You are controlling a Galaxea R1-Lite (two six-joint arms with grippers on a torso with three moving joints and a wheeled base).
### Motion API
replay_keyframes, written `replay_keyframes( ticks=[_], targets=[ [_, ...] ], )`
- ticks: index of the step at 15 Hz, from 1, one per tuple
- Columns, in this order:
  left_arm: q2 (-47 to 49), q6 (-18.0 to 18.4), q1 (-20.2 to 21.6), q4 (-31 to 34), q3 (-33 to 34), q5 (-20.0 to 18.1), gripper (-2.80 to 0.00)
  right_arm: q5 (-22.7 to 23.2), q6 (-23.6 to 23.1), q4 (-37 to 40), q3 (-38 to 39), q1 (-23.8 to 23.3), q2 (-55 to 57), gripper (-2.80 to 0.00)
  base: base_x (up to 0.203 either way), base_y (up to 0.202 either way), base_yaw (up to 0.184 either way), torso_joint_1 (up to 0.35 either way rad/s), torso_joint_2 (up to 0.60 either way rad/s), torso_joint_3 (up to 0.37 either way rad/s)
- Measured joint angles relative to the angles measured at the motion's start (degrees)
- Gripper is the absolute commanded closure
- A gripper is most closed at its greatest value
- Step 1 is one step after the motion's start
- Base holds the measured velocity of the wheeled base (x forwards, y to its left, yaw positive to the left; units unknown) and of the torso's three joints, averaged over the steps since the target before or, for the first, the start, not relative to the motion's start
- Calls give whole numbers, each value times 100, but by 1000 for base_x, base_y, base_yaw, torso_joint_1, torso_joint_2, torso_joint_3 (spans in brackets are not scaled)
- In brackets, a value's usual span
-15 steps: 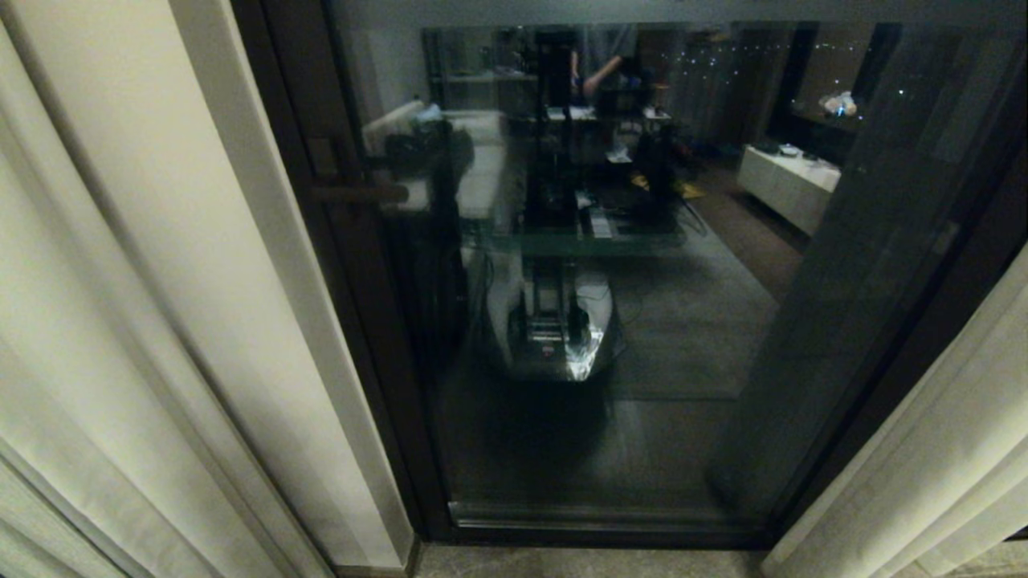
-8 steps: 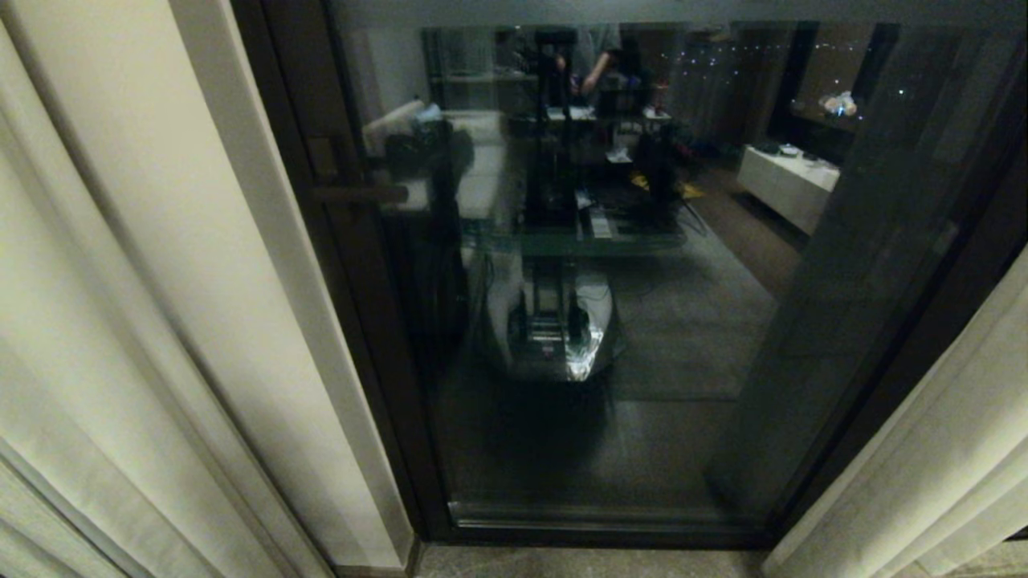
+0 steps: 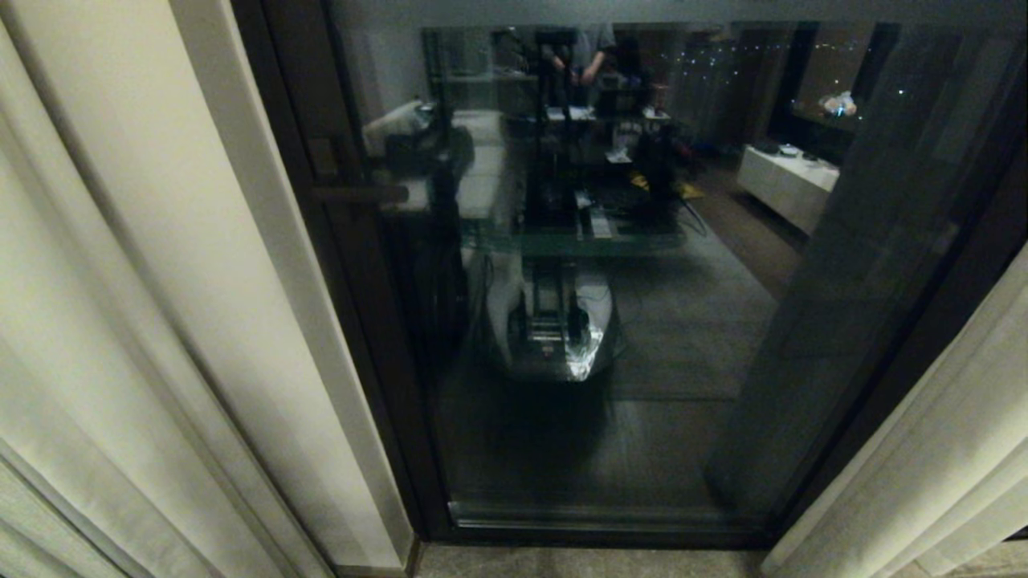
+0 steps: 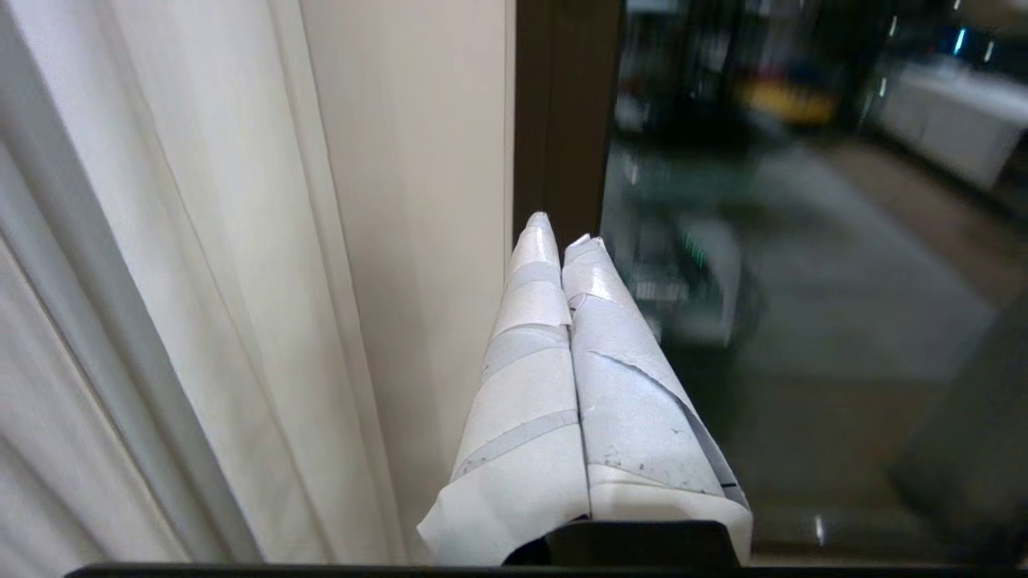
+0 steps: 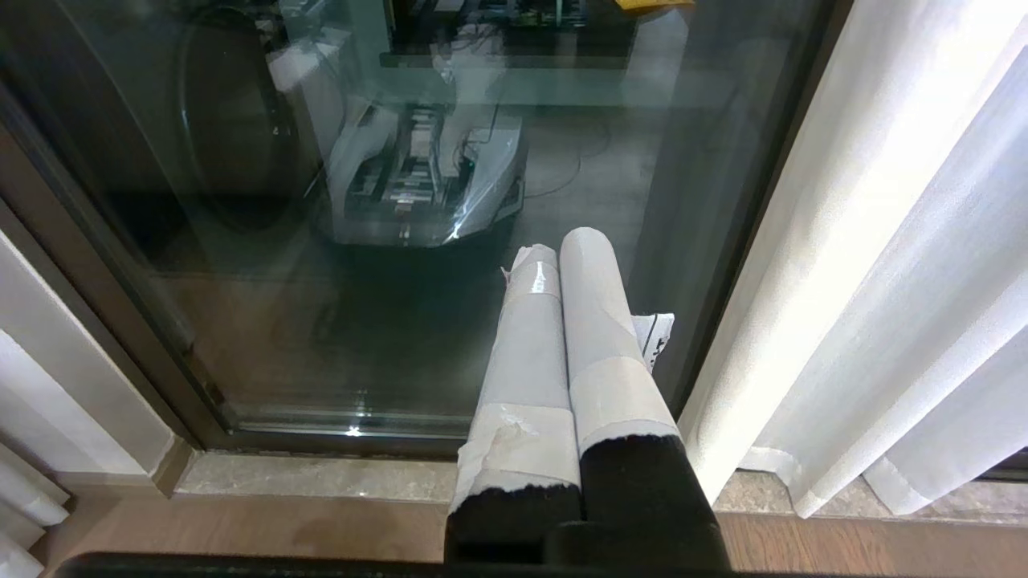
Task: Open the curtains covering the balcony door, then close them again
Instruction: Close the inner curtains on both sides
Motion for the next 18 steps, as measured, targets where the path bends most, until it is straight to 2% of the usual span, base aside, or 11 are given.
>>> replay_keyframes(
  ticks=[3,7,9,11,12,14,15,18],
  targets=[
    [691,-5,-38,15,-935,166,0,-3,1,0,0,0,0,0,0,0,0,0,0,0],
    [2176,10,-72,-2,-2692,565,0,-4,0,2,0,0,0,0,0,0,0,0,0,0],
    [3056,116,-68,4,-3709,1000,0,-1,0,2,0,0,0,0,0,0,0,0,0,0],
    [3872,244,-62,6,-4601,1620,0,-4,0,0,0,0,0,0,0,0,0,0,0,0],
    [4220,289,-61,9,-4963,1959,-280,-1,2,1,0,0,0,0,0,0,0,0,0,0],
    [4842,328,-9,6,-5560,2653,-280,0,0,0,0,0,0,0,0,0,0,0,0,0],
    [5091,342,149,6,-5802,2847,-280,-1,0,2,0,0,0,0,0,0,0,0,0,0],
    [5731,374,980,0,-6443,2918,-280,-1,2,0,0,0,0,0,0,0,0,0,0,0]
  ],
)
